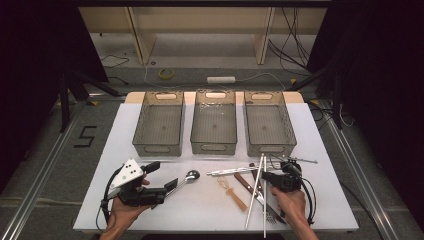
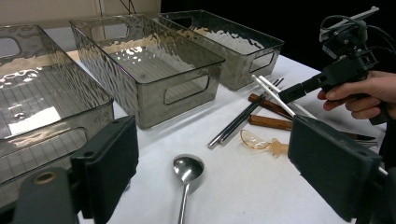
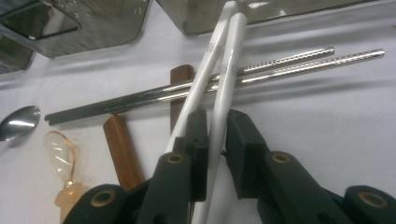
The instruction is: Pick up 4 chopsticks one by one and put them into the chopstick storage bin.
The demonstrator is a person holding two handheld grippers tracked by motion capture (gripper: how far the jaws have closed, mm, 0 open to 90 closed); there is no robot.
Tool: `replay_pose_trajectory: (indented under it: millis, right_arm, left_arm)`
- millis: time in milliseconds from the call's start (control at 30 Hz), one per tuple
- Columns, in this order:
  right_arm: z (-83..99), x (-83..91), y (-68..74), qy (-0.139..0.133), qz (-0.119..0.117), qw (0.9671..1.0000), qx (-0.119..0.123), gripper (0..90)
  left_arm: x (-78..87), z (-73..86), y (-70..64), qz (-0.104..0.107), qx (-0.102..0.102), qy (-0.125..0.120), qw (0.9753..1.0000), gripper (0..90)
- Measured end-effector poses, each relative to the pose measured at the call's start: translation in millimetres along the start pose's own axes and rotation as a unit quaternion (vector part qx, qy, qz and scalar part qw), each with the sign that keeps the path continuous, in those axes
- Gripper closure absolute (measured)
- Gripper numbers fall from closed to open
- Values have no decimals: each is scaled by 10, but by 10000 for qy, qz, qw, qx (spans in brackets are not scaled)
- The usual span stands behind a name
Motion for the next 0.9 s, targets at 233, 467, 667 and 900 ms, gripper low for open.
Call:
replay_pose_trajectory:
  millis: [233, 467, 667, 900]
  right_arm:
    - [-7, 48, 9, -51, -253, 9991, -350, 822]
    - [-21, 121, 52, -128, -501, 9975, -488, 839]
    - [-13, 188, 150, -177, -753, 9962, -408, 843]
    - [-9, 293, 336, -176, -1080, 9940, -24, 847]
  left_arm:
    - [-1, 2, -1, 16, 5, 9, 10000, 156]
    - [-4, 4, -3, 29, 16, 21, 10000, 156]
    - [-5, 6, -1, 28, 14, 33, 10000, 156]
    - [-10, 11, 0, 44, 1, 58, 10000, 156]
Point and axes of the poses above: each handheld gripper's, and its own axes: x roughly backward along the jaws, z roughly out of its underside, y roughly to its left, the point moved 6 cm from there along -x, roughly forward along the jaws, and after that the axes turned 15 degrees about -x, right-handed, at the moved point
